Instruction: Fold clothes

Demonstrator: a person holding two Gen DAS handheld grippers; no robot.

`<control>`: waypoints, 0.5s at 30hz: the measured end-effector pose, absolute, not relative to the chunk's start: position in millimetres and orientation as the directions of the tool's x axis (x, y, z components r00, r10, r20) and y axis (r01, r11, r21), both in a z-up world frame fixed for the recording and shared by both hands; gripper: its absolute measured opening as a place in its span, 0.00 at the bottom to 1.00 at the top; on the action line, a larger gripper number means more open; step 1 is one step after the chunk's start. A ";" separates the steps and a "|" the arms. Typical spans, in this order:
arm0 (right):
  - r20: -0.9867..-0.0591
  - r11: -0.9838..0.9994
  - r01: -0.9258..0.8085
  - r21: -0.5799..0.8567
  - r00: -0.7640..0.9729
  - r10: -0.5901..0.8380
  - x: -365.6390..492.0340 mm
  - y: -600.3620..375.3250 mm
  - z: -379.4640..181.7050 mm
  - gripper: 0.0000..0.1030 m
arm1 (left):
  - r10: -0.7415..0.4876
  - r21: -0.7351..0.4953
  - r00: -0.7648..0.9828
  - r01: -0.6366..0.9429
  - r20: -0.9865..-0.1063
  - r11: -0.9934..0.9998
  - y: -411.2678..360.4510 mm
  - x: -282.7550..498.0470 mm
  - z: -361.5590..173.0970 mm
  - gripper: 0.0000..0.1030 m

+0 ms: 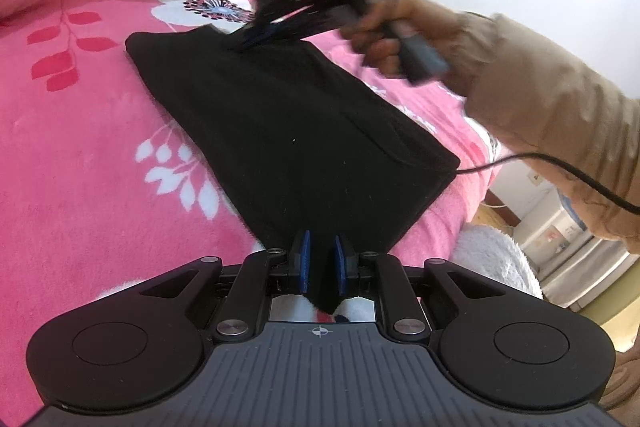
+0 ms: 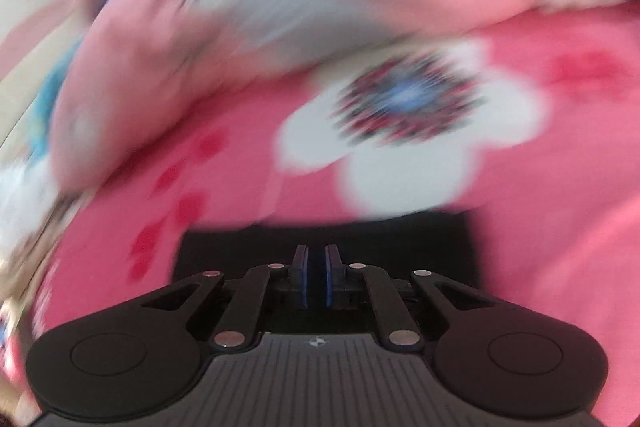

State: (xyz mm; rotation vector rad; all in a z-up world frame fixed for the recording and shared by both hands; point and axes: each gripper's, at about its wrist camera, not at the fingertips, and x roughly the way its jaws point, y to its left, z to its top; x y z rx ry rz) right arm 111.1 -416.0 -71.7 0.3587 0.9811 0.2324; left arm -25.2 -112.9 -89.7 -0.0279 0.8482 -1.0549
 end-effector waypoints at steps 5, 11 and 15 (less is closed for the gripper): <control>-0.740 0.905 0.162 0.394 0.640 0.208 141.0 -435.8 -71.2 0.09 | -0.773 -0.410 0.209 0.749 -0.599 0.520 -112.8 -24.1 -89.4 0.14; -0.645 0.821 0.133 0.555 0.693 0.324 88.8 -455.1 -37.1 0.13 | -0.771 -0.416 0.204 0.744 -0.603 0.523 -111.6 -22.7 -89.3 0.14; -0.631 0.714 0.180 0.676 0.643 0.435 50.1 -464.5 -61.2 0.20 | -0.759 -0.413 0.209 0.736 -0.616 0.537 -113.0 -23.4 -87.3 0.14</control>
